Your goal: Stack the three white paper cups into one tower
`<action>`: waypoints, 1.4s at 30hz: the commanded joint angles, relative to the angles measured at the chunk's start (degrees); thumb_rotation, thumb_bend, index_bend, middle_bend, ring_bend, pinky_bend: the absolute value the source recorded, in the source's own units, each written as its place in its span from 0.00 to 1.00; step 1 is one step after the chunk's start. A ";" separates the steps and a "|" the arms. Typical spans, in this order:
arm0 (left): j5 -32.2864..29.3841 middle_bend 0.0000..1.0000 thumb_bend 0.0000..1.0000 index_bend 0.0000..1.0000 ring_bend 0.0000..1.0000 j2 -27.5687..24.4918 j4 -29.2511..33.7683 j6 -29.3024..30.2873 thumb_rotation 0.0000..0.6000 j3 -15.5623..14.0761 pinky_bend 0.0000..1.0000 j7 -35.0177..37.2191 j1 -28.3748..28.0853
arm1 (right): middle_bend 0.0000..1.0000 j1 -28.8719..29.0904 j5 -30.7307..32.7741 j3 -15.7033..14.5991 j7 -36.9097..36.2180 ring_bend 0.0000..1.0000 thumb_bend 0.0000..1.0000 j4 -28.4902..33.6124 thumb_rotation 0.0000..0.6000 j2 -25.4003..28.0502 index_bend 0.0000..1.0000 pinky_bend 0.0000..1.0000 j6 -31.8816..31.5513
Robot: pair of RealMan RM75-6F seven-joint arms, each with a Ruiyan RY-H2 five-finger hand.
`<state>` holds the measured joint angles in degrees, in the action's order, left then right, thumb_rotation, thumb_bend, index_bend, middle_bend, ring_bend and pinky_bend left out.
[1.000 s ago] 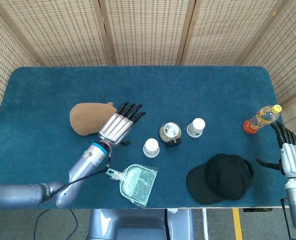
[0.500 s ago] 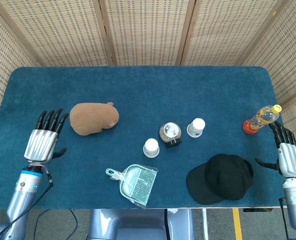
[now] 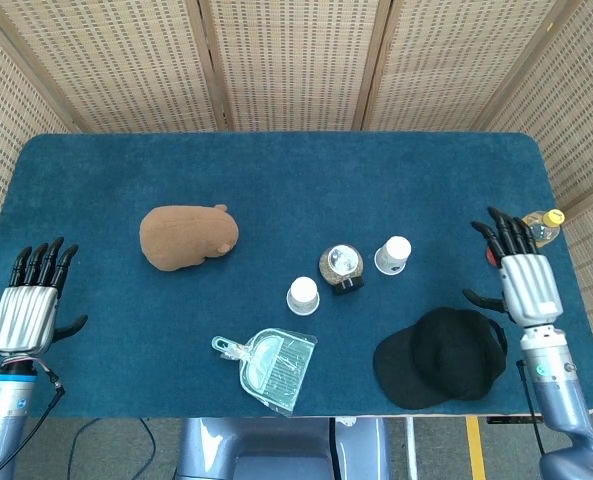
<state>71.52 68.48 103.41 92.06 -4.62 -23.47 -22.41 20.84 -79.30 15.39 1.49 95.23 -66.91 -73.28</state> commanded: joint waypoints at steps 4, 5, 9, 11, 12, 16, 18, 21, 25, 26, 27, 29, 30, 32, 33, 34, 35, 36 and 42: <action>0.74 0.00 0.18 0.05 0.00 -0.22 -1.22 -2.37 1.00 1.24 0.00 1.12 0.91 | 0.03 9.23 6.94 3.96 8.36 0.00 0.13 2.94 1.00 -1.46 0.29 0.00 10.32; 0.85 0.00 0.18 0.05 0.00 -0.27 -1.48 -2.79 1.00 1.54 0.00 1.47 1.08 | 0.03 10.78 9.05 4.34 9.84 0.00 0.14 2.47 1.00 -2.20 0.30 0.00 12.15; 1.08 0.00 0.18 0.05 0.00 -0.65 -2.04 -4.09 1.00 2.57 0.00 2.82 1.61 | 0.04 15.57 16.27 4.93 14.19 0.00 0.15 0.19 1.00 -4.89 0.30 0.00 17.65; 1.22 0.00 0.18 0.05 0.00 -0.78 -2.29 -4.72 1.00 2.93 0.00 3.33 1.83 | 0.04 17.37 18.98 4.82 15.75 0.00 0.15 -1.20 1.00 -6.21 0.29 0.00 19.38; 1.28 0.00 0.18 0.05 0.00 -0.81 -2.47 -5.29 1.00 3.16 0.00 3.65 1.89 | 0.03 18.52 20.70 4.60 16.79 0.00 0.15 -2.32 1.00 -7.11 0.29 0.00 20.48; 1.26 0.00 0.18 0.05 0.00 -0.89 -2.78 -6.74 1.00 3.81 0.00 3.86 2.09 | 0.03 21.51 24.89 3.80 19.58 0.00 0.16 -5.96 1.00 -9.72 0.29 0.00 22.70; 1.36 0.00 0.18 0.05 0.00 -0.99 -2.74 -7.14 1.00 4.16 0.00 3.98 2.26 | 0.03 22.60 27.07 3.39 20.22 0.00 0.16 -7.76 1.00 -10.88 0.29 0.00 23.76; 1.75 0.00 0.18 0.05 0.00 -1.16 -2.68 -7.25 1.00 4.82 0.00 4.46 2.69 | 0.03 24.08 30.05 2.64 20.83 0.00 0.16 -11.43 1.00 -12.61 0.30 0.00 25.29; 2.39 0.00 0.18 0.05 0.00 -1.16 -3.13 -8.22 1.00 5.26 0.00 5.16 2.95 | 0.04 24.98 31.99 1.97 20.10 0.00 0.17 -15.19 1.00 -14.62 0.34 0.00 26.13; 2.44 0.00 0.18 0.05 0.00 -1.19 -3.21 -8.69 1.00 5.39 0.00 5.33 2.97 | 0.05 25.20 32.34 1.70 19.74 0.00 0.17 -16.22 1.00 -15.08 0.34 0.00 26.65; 2.46 0.00 0.18 0.05 0.00 -1.21 -3.30 -8.91 1.00 5.54 0.00 5.37 3.00 | 0.05 25.39 32.53 1.45 19.63 0.00 0.17 -17.07 1.00 -15.43 0.35 0.00 26.97; 2.59 0.00 0.18 0.05 0.00 -1.16 -3.42 -9.08 1.00 5.87 0.00 5.41 3.12 | 0.05 25.76 32.78 1.03 19.39 0.00 0.17 -18.77 1.00 -16.19 0.35 0.00 27.46; 2.63 0.00 0.18 0.05 0.00 -1.15 -3.46 -9.14 1.00 6.10 0.00 5.51 3.24 | 0.05 26.00 32.99 0.88 19.11 0.00 0.17 -19.84 1.00 -16.71 0.35 0.00 27.76; 2.74 0.00 0.18 0.05 0.00 -1.15 -3.46 -9.19 1.00 6.37 0.00 5.54 3.45 | 0.05 26.32 33.38 0.74 18.60 0.00 0.17 -21.29 1.00 -17.35 0.35 0.00 28.36; 2.83 0.00 0.18 0.05 0.00 -1.17 -3.45 -9.24 1.00 6.53 0.00 5.57 3.57 | 0.05 26.55 33.68 0.64 18.28 0.00 0.17 -22.19 1.00 -17.70 0.35 0.00 28.88; 2.84 0.00 0.18 0.05 0.00 -1.17 -3.46 -9.34 1.00 6.65 0.00 5.58 3.64 | 0.05 26.74 33.92 0.51 18.17 0.00 0.17 -22.90 1.00 -17.94 0.35 0.00 29.29; 2.87 0.00 0.18 0.05 0.00 -1.17 -3.48 -9.47 1.00 6.75 0.00 5.55 3.70 | 0.05 26.92 34.14 0.39 18.06 0.00 0.17 -23.62 1.00 -18.21 0.34 0.00 29.64; 2.86 0.00 0.18 0.05 0.00 -1.16 -3.51 -9.65 1.00 6.85 0.00 5.51 3.73 | 0.05 27.09 34.35 0.31 17.88 0.00 0.17 -24.32 1.00 -18.50 0.35 0.00 30.00; 2.75 0.00 0.18 0.05 0.00 -1.06 -3.73 -10.94 1.00 7.22 0.00 5.81 3.73 | 0.08 27.78 35.17 -0.18 16.66 0.00 0.20 -28.68 1.00 -20.44 0.39 0.00 32.00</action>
<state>74.32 67.38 99.76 81.34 2.51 -17.77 -18.67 48.32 -44.43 15.42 18.73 67.91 -86.55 -42.02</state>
